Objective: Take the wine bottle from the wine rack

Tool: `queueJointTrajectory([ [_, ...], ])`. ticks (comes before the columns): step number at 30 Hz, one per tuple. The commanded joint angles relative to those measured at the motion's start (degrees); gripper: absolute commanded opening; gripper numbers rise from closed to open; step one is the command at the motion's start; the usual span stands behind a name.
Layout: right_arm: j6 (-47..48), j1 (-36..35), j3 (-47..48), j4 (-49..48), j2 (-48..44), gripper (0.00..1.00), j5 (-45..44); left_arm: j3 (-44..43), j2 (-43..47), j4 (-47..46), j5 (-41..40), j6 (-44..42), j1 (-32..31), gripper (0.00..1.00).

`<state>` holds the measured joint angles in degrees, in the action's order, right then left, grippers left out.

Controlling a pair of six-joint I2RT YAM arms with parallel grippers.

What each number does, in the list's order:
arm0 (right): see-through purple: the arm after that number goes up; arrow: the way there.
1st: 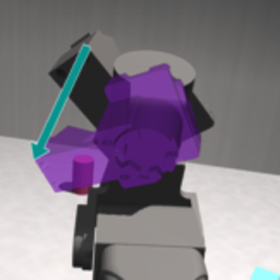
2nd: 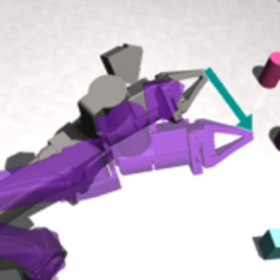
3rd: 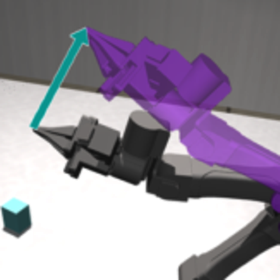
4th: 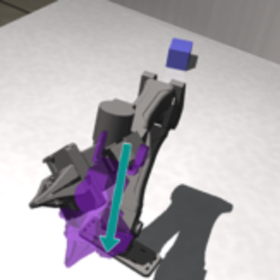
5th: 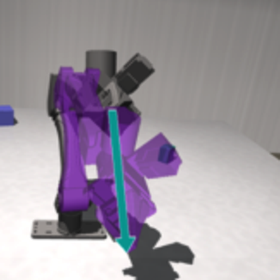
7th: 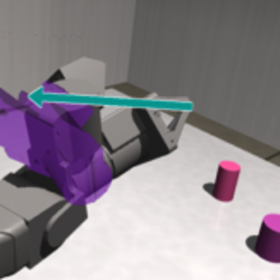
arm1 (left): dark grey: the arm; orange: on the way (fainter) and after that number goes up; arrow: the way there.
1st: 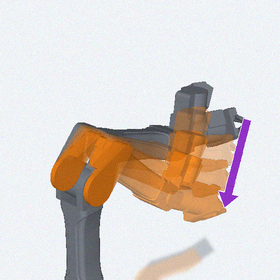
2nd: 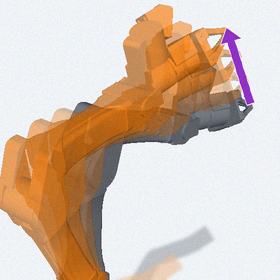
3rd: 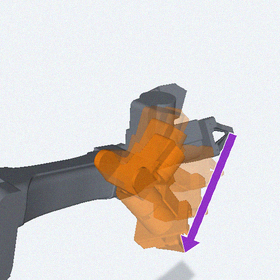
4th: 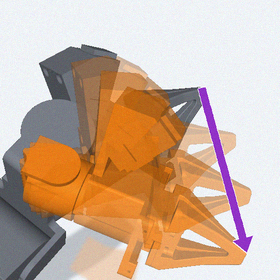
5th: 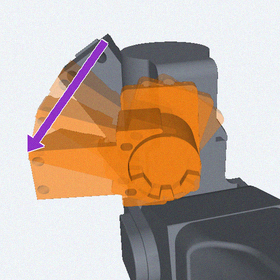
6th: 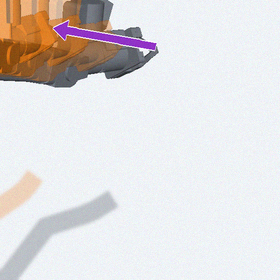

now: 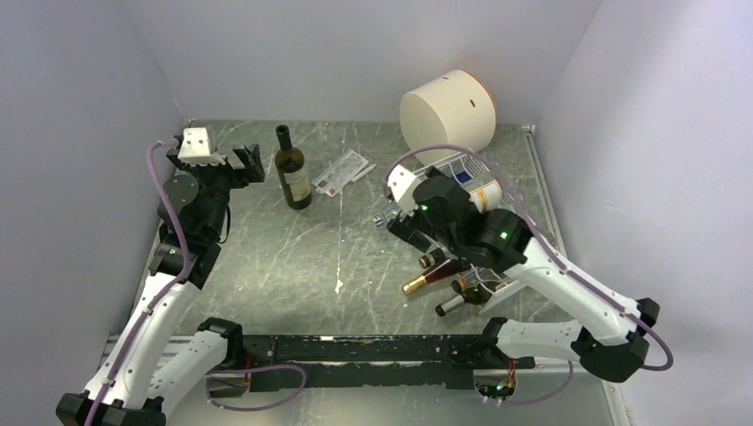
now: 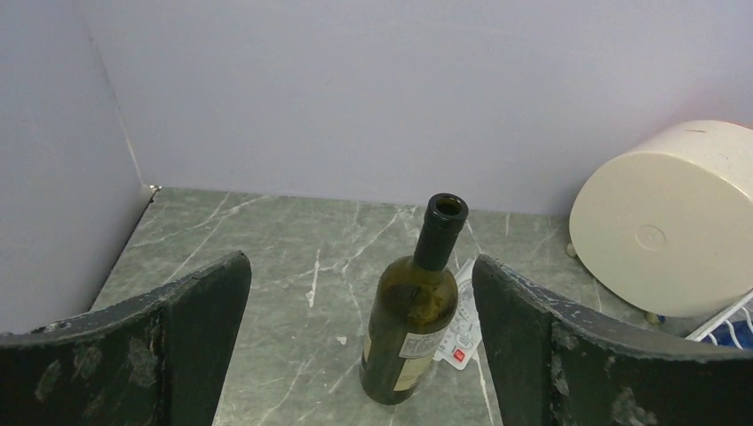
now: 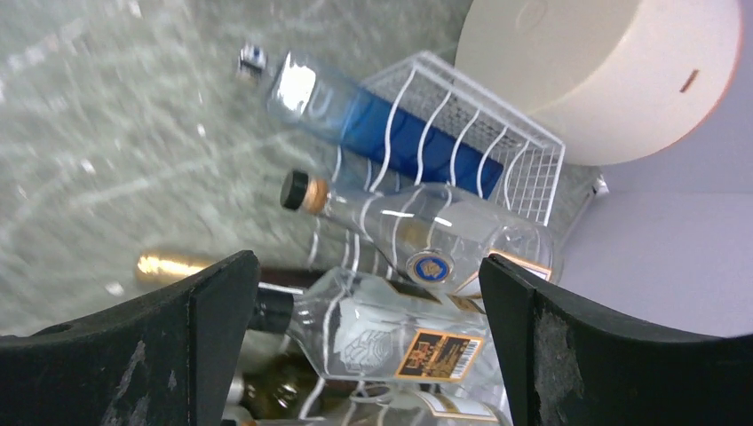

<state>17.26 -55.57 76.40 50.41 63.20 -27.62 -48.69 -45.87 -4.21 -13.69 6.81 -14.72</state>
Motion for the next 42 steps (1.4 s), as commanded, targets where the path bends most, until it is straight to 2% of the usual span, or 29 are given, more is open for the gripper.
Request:
queueJointTrajectory([
  [1,11.3,0.0,-4.2,7.3,3.0,1.0,-0.7,-1.6,0.6,-1.0,2.1,-0.3,-0.3,0.98],
  [13,18.2,0.4,-7.3,2.0,12.7,1.0,-9.5,-2.2,-0.2,-0.5,2.9,0.4,-1.0,0.99],
  [17,23.3,1.9,-8.8,-1.5,15.2,0.94,-11.3,-2.6,0.1,-0.2,4.2,1.0,-1.2,0.99],
  [21,27.0,2.6,-11.6,-5.9,17.1,0.93,-13.2,-2.3,0.8,-0.4,3.0,0.6,-2.0,0.99],
  [32,35.9,7.6,-14.8,-16.8,22.1,0.91,-11.5,-2.3,1.6,-0.4,1.3,-0.4,-4.3,0.99],
  [42,39.3,8.8,-15.3,-20.0,24.8,0.81,-11.1,-2.4,1.0,-0.2,1.1,-0.4,-4.9,0.99],
])
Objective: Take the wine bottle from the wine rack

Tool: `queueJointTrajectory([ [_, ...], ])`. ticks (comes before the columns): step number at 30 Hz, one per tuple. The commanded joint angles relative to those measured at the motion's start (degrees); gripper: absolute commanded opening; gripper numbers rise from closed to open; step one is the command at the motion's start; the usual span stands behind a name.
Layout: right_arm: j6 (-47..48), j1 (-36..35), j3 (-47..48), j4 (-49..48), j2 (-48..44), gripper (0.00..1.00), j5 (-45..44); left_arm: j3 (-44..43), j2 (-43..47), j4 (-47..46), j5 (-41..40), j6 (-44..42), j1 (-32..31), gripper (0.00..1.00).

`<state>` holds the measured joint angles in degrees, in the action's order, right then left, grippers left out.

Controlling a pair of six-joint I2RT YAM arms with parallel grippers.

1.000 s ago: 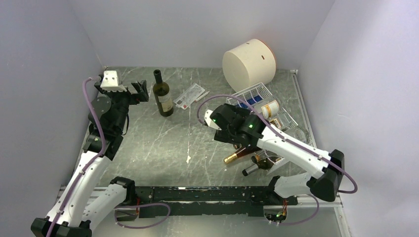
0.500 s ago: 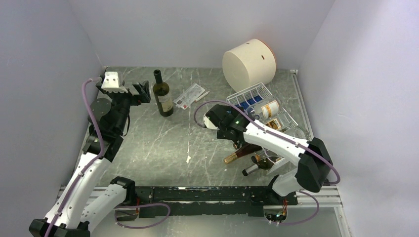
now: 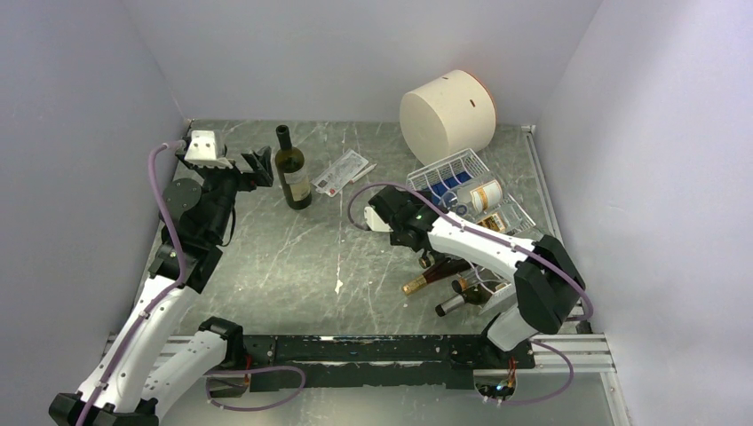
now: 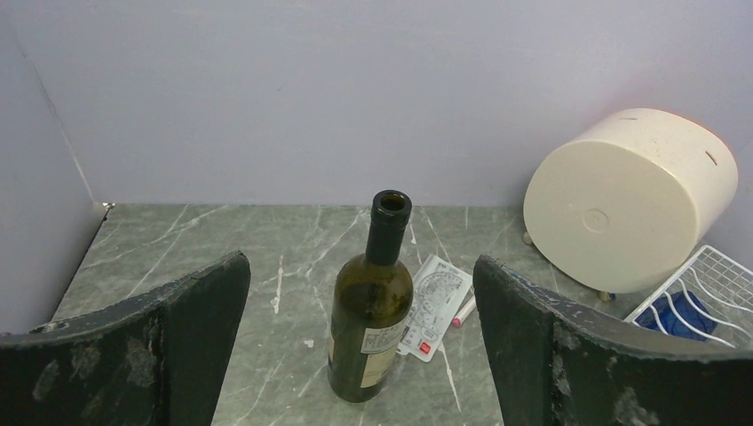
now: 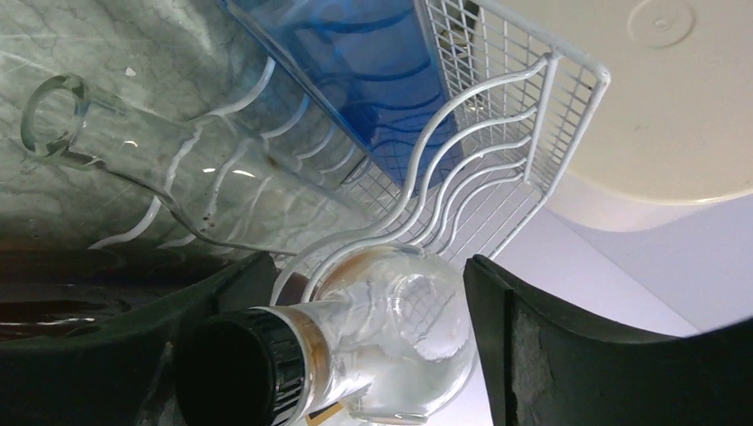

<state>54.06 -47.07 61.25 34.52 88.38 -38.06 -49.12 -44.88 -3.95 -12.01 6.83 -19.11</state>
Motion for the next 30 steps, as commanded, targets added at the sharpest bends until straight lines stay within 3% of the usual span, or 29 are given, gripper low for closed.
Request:
queueJointTrajectory([
  [1,2.6,0.3,-0.3,-4.0,-0.3,0.77,-0.7,-1.9,0.2,-0.6,-0.3,-0.4,-0.5,0.99],
  [7,2.5,0.2,-0.7,-3.3,-2.1,0.67,-1.4,-1.9,0.0,-0.6,-0.9,-0.8,-0.7,0.99],
  [11,2.1,0.2,-0.1,-2.0,-3.3,0.37,-1.6,-1.6,-0.1,-0.9,-1.0,-0.9,-0.8,0.99],
  [13,3.0,0.2,-1.2,-4.3,-4.7,0.31,-2.7,-1.7,-0.4,-0.7,-1.1,-0.8,-0.8,0.99],
  [20,-0.7,0.2,0.2,-5.9,-8.7,0.17,-1.5,-1.8,-1.2,-0.5,-1.2,-0.8,-0.9,0.99],
  [25,-5.8,0.4,0.5,-11.0,-10.7,0.0,-3.8,-1.5,-1.2,-0.8,-1.8,-1.3,-1.0,0.99],
  [30,-12.6,0.6,1.2,-16.6,-14.1,0.0,-7.7,-1.5,-0.9,-1.0,-2.3,-2.0,-1.0,0.99],
])
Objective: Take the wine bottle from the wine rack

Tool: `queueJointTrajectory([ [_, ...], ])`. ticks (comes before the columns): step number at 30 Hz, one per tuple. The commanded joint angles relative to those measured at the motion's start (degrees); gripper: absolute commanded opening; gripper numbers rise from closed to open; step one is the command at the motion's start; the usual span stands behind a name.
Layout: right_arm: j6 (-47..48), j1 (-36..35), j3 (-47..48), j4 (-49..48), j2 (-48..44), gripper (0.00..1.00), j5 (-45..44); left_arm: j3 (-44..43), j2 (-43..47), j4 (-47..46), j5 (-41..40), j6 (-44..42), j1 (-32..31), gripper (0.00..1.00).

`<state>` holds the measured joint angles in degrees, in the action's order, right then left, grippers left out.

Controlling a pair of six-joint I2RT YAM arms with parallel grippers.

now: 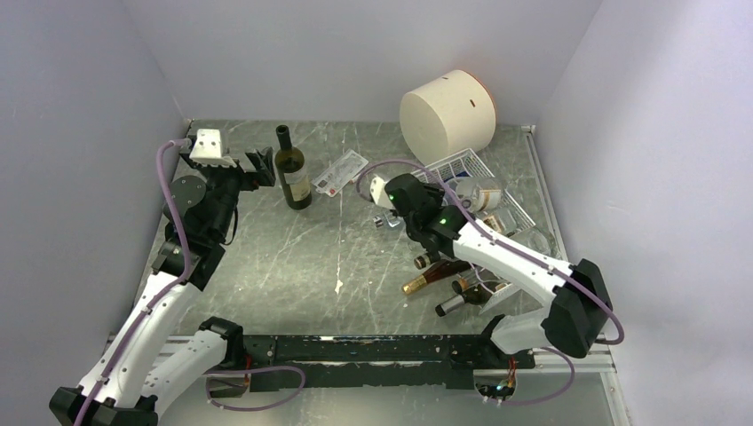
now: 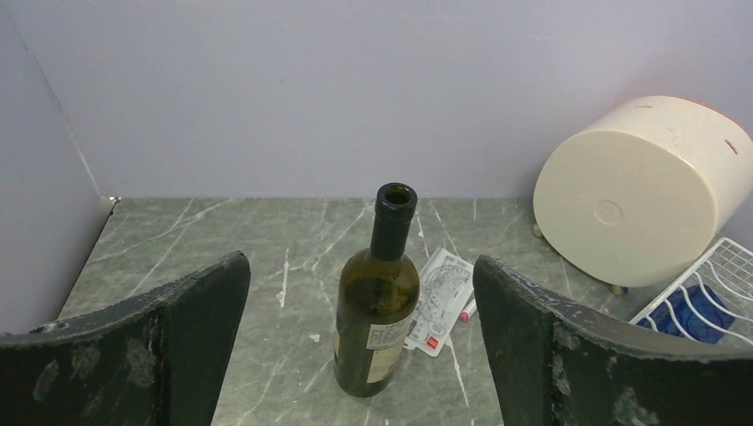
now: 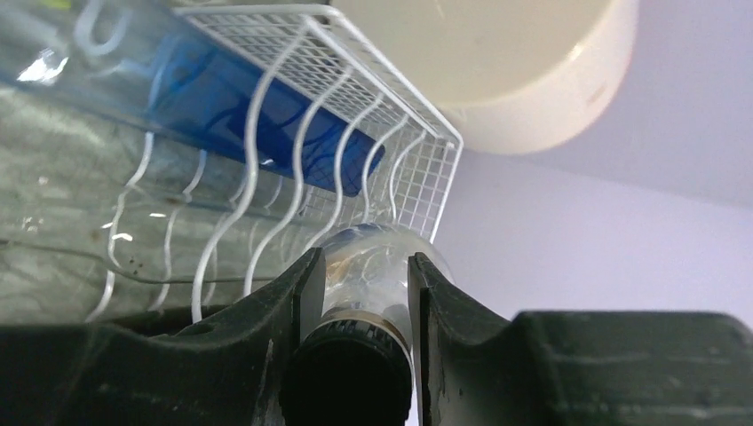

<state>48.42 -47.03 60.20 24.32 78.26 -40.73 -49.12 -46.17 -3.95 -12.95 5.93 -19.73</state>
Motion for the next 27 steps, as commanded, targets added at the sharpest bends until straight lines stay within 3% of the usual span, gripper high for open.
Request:
queueJointTrajectory([
  [1,-8.8,0.5,3.1,-5.9,-4.7,0.0,-4.9,-1.4,0.3,-1.0,-1.7,-1.1,-0.4,0.99],
  [4,-12.0,0.5,5.0,-5.4,-6.3,0.0,-5.1,-1.5,-0.2,-0.8,-1.9,-1.1,-0.4,0.99],
  [13,-9.3,0.4,5.6,-12.7,-8.1,0.0,-10.0,-1.7,-1.0,-0.6,-1.1,-0.7,-0.4,1.0],
  [20,-16.9,-0.2,9.2,-12.6,-8.3,0.0,-8.4,-2.2,-2.2,-0.1,-0.7,-0.7,-0.4,1.0],
  [27,-26.3,-0.1,17.0,-9.4,-5.5,0.0,-13.5,-2.3,-1.5,-0.2,-0.8,-1.1,-0.2,0.99],
])
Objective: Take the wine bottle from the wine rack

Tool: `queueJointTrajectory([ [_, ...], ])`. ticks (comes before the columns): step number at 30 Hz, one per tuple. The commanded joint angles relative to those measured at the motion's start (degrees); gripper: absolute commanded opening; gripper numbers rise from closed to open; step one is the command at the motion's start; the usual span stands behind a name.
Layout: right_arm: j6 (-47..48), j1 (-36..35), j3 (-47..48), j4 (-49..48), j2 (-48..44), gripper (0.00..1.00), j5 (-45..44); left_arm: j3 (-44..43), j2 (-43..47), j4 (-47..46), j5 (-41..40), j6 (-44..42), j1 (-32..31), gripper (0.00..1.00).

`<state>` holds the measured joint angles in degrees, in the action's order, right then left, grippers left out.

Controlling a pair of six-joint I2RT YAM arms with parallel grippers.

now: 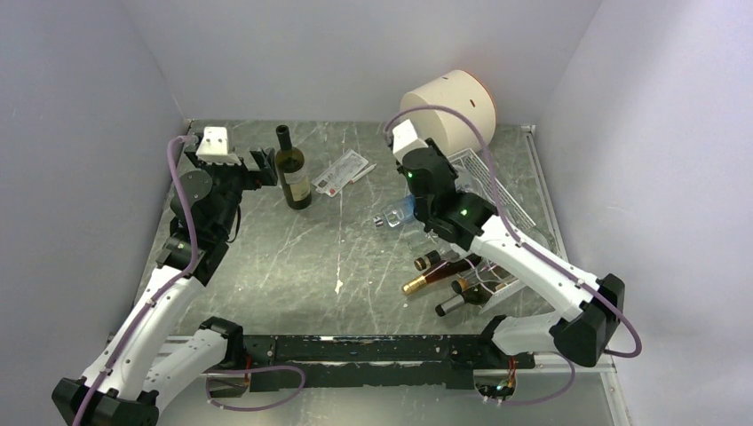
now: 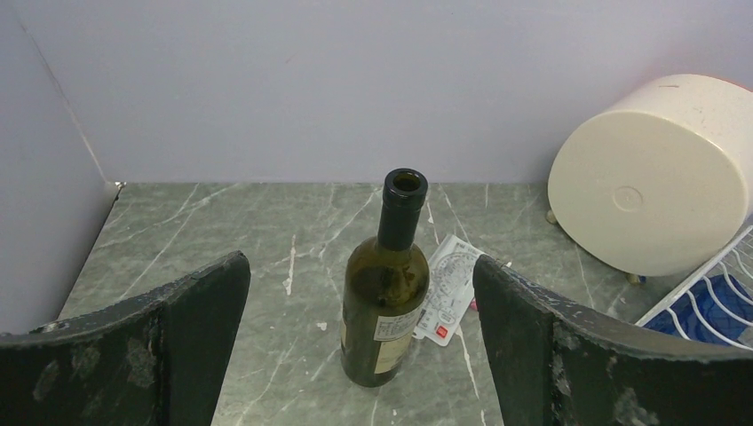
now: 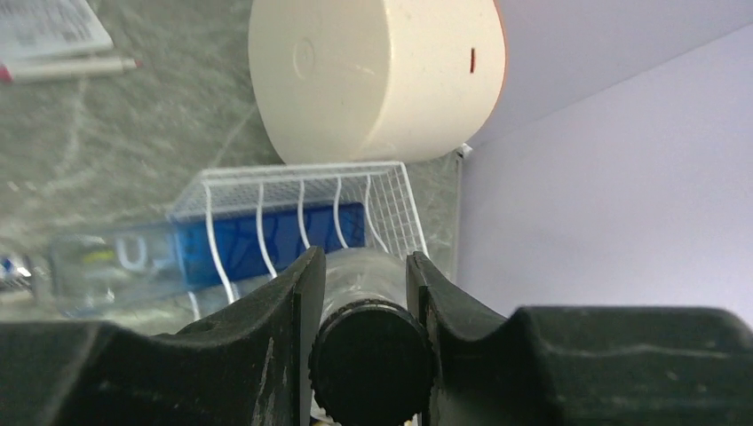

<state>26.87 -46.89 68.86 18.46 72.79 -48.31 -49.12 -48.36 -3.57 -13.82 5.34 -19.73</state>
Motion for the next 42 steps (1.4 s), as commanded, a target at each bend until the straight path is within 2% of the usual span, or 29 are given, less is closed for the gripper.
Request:
queueJointTrajectory([
  [1,-7.0,-0.3,9.9,-2.2,0.3,0.0,-5.5,-2.1,0.8,-0.6,0.1,-0.5,-0.2,0.99],
  [11,-22.0,-0.5,22.0,0.7,5.3,0.0,8.0,-1.4,0.8,-1.0,-2.8,-1.2,-0.2,0.99],
  [14,-24.9,-0.4,24.7,0.3,7.7,0.0,16.5,-2.0,0.9,-0.5,-3.0,-0.9,-0.2,0.99],
  [21,-33.0,-0.4,24.3,-8.9,14.6,0.0,25.1,-1.5,2.5,-1.1,-4.4,-1.5,-0.2,0.99],
  [27,-37.6,-0.3,22.4,-17.9,21.7,0.0,26.7,-1.5,3.2,-1.0,-5.1,-1.4,-0.1,0.99],
  [34,-38.7,-0.3,20.0,-27.1,28.4,0.0,26.9,-1.8,4.0,-0.8,-5.7,-0.8,-0.1,0.99],
  [42,-32.2,0.2,18.9,-38.5,35.7,0.0,30.4,-1.3,4.0,-1.4,-7.4,-2.4,0.1,0.99],
])
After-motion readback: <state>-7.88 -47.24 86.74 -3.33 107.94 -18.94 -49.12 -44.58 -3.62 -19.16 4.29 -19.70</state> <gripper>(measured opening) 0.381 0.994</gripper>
